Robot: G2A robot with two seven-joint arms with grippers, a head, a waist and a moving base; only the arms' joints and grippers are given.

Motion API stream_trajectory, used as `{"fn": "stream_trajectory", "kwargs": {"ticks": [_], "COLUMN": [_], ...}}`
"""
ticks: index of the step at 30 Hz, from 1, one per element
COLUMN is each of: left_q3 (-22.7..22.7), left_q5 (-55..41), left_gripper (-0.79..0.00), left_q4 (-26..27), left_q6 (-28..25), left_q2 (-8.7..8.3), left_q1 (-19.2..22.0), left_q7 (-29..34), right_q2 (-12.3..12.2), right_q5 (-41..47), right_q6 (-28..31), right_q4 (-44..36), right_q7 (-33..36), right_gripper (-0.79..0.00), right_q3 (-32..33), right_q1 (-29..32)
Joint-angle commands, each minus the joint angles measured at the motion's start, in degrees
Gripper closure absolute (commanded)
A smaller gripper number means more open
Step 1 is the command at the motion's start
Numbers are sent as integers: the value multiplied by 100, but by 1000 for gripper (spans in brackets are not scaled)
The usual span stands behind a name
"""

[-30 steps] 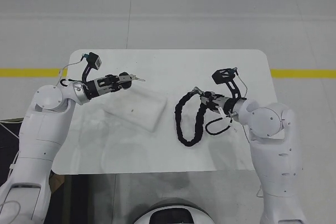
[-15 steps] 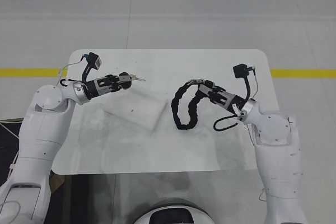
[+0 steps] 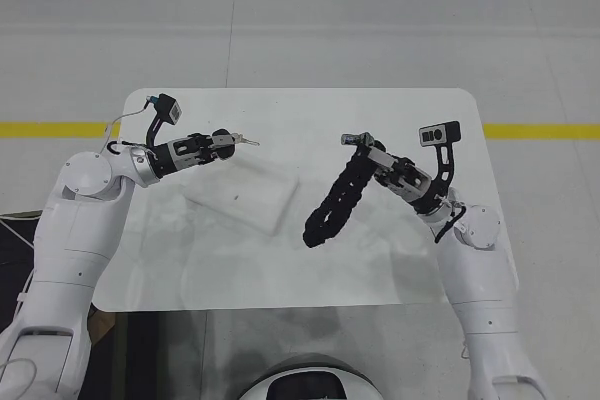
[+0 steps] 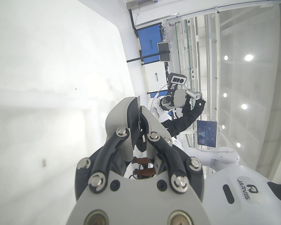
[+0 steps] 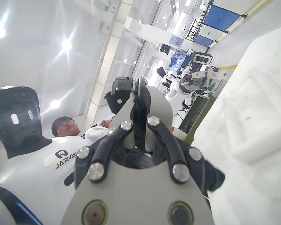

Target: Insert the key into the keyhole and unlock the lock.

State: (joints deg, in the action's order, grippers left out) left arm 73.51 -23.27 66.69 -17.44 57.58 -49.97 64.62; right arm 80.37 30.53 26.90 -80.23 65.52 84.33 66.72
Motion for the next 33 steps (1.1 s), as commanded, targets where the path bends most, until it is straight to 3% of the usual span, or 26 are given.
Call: {"fn": "stream_trajectory", "kwargs": {"ticks": [1, 3, 6, 13, 21, 25, 29, 33], "left_q3": [0, 118, 243, 113, -37, 137, 257, 283], "left_q5": [0, -534, -1034, -1384, -1336, -1053, -356, 39], "left_gripper": [0, 0, 0, 0, 0, 0, 0, 0], "left_q4": [0, 359, 1128, 2244, 2367, 2879, 3220, 3390], "left_q6": [0, 208, 545, 759, 1030, 730, 447, 513], "left_q2": [0, 17, 45, 160, 191, 199, 202, 206], "left_q1": [0, -427, -851, -1354, -1455, -1856, -2044, -2136], "left_q7": [0, -277, -637, -1221, -1040, -1541, -1936, -1991], "right_q2": [1, -4, -12, -4, -10, -49, -52, -73], "right_q5": [46, 156, -352, -786, -836, -1694, -1801, -1932], "right_q6": [0, -70, -23, 185, 174, 378, 399, 417], "right_q4": [-54, -544, -845, -891, -887, -1200, -1306, -1331], "right_q7": [-19, -283, -625, -994, -984, -1444, -1789, -1907], "right_gripper": [0, 0, 0, 0, 0, 0, 0, 0], "right_q3": [-10, -37, -203, -554, -572, -499, -558, -579], "right_q1": [114, 610, 787, 798, 774, 1099, 1138, 1116]}}
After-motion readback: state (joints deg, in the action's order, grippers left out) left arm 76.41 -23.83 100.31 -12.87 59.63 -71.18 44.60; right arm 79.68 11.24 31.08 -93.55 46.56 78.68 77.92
